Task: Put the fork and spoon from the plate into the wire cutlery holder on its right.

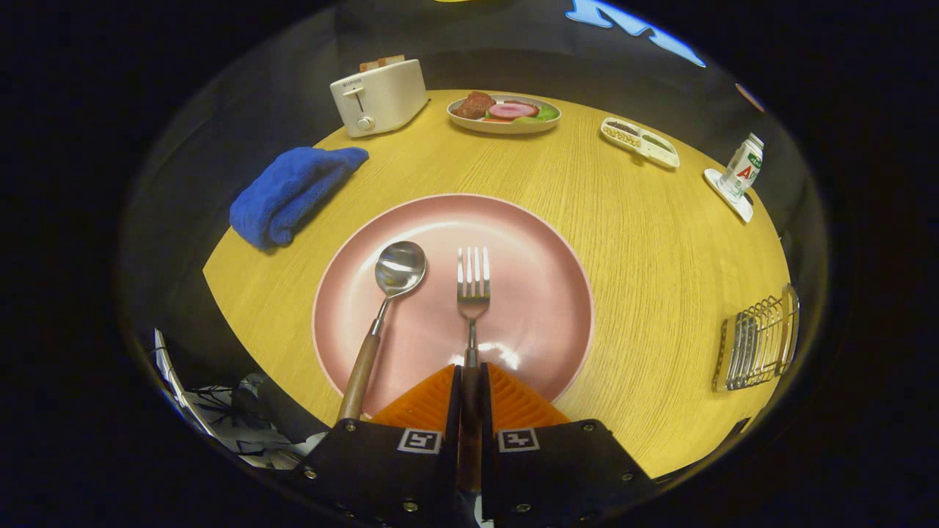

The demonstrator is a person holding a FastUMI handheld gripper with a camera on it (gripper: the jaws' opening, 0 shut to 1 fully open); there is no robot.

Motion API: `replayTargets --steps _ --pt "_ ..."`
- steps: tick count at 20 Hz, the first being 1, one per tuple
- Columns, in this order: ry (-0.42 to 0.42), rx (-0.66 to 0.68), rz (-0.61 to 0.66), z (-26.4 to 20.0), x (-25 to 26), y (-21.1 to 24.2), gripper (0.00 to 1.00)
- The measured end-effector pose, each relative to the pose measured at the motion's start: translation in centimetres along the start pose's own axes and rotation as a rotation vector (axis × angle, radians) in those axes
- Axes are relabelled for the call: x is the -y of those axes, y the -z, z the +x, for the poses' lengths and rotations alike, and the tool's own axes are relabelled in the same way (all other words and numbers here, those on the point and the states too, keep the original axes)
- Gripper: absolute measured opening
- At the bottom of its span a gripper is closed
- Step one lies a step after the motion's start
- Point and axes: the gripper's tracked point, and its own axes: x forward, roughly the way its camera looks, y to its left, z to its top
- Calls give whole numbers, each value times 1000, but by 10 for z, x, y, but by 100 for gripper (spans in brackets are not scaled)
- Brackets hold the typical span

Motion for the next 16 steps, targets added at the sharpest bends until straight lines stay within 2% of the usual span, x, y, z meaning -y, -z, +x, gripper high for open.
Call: replayTargets --steps 1,3,9,13,16 --pt "2 11 1 -8 5 -3 8" --pt "-38 6 21 -7 -3 -3 9" --pt "-66 55 52 -20 -5 -15 9" --pt "-57 117 88 -43 4 -31 9" --pt "-34 175 135 -73 30 -45 9"
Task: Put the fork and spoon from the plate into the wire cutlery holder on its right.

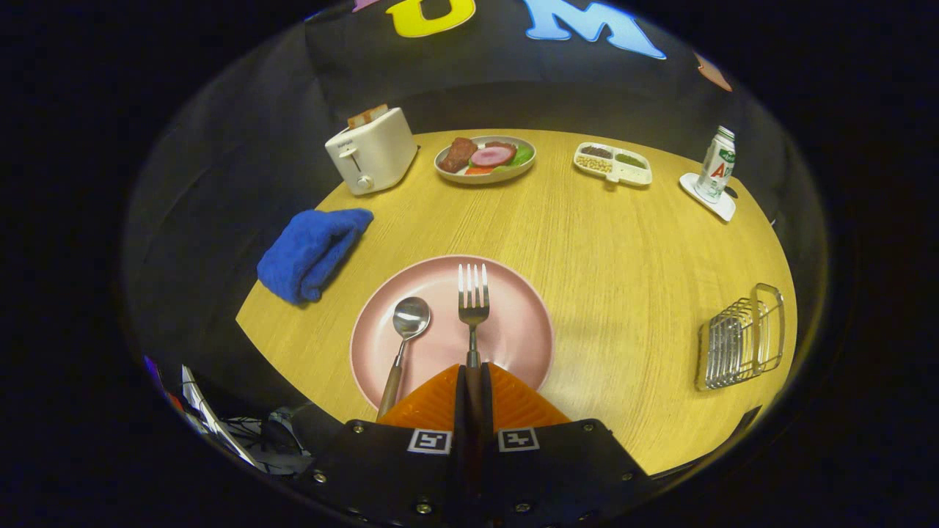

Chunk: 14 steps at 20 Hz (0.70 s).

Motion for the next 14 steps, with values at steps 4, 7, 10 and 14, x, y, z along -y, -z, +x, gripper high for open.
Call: replayTargets --steps 4,7,10,14 --pt "73 70 43 -44 49 -23 9" --pt "140 87 81 -74 90 -25 9" --pt "209 73 128 -101 134 -16 9" --pt "286 25 164 -122 179 6 9"
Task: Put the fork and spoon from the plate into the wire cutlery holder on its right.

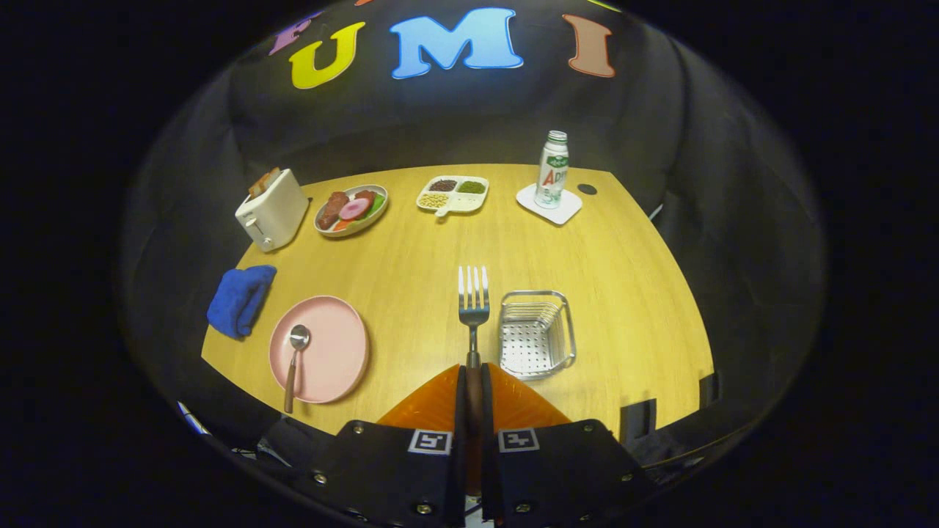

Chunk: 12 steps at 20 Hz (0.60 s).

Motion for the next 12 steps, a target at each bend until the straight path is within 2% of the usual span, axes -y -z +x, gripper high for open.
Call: replayTargets --steps 5,12 --pt "59 -95 39 6 36 22 9" --pt "49 -200 49 25 41 21 9"
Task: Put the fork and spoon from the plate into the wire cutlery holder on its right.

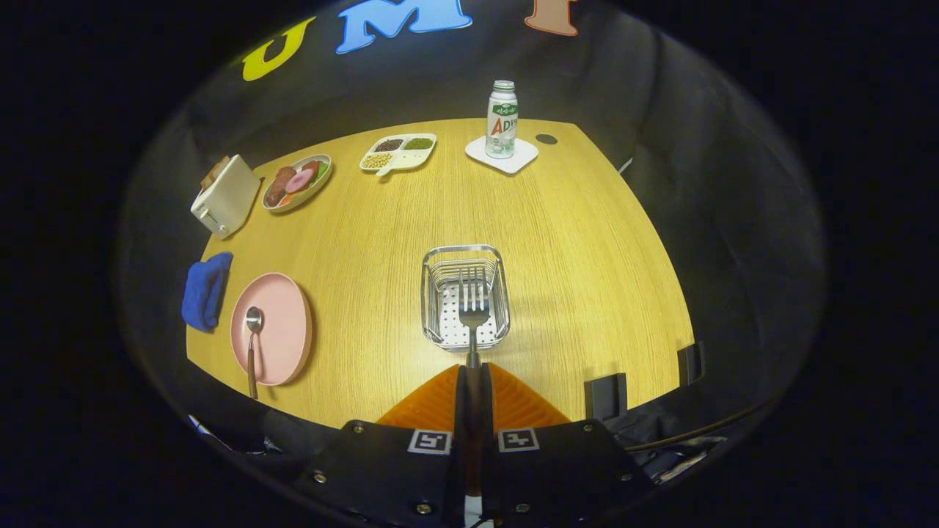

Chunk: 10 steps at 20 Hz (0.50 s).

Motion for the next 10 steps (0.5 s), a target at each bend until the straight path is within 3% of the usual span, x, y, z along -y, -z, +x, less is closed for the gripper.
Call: replayTargets --steps 6,10 --pt "-43 -85 54 12 -3 -8 9" --pt "-48 -79 108 20 2 -20 17"
